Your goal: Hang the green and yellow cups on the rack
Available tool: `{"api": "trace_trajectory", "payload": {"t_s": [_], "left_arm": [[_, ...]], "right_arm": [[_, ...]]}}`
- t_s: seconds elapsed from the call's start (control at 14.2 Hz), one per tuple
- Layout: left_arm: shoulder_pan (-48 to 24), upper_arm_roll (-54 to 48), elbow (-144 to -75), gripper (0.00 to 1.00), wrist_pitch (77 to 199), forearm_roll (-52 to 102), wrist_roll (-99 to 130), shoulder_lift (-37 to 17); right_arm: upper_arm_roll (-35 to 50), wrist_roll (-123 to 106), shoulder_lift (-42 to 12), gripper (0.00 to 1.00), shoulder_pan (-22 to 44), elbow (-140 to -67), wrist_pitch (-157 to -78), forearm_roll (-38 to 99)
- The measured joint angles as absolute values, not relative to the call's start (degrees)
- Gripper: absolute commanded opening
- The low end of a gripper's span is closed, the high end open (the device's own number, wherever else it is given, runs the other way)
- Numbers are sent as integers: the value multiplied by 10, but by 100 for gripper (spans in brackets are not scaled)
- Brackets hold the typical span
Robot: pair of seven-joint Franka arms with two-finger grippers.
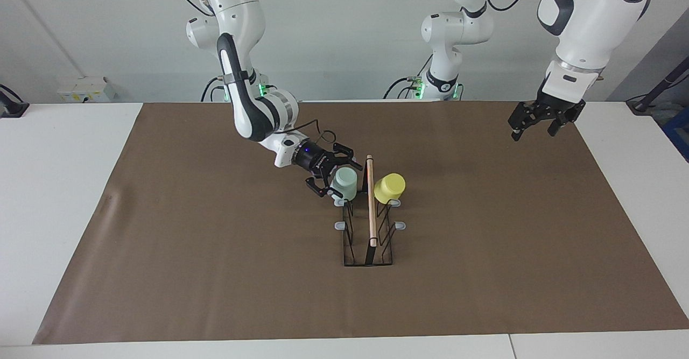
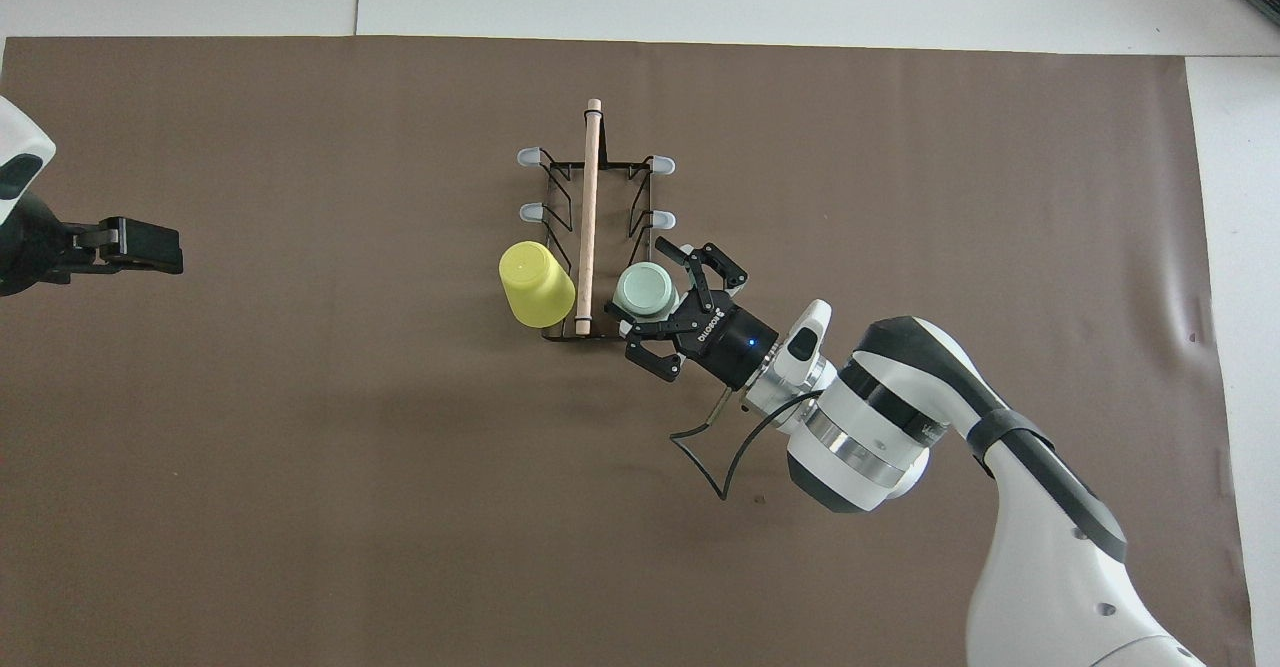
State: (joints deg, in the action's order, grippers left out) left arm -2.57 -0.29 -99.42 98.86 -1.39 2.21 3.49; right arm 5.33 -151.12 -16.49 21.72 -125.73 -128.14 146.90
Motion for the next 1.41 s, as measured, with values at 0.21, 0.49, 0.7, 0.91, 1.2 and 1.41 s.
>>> {"api": "trace_trajectory", "payload": {"t_s": [0.21,0.49,0.7,0.91,1.2,1.41], "left_arm": [[-26,-7,-939,100,888,-15,-33,36],[-26,-12,-929,100,867,-14,-48,36],[-25,-9,-929,100,868,-14,-48,36],[-25,-7,-929,100,868,-14,-48,36],[-25,-7,-932,100,868,-14,-49,36],[-24,-7,-934,100,867,-14,-49,36]], "right_arm": [[54,-1495,-128,100,217,-1251,-1380,1445],[57,-1414,-47,100,239,-1252,-1518,1437],[56,-1397,-9,100,248,-1251,-1605,1345],[47,-1373,22,100,225,-1250,-1620,1175],[45,-1367,26,100,149,-1241,-1548,981],[43,-1361,25,100,97,-1239,-1480,870]]}}
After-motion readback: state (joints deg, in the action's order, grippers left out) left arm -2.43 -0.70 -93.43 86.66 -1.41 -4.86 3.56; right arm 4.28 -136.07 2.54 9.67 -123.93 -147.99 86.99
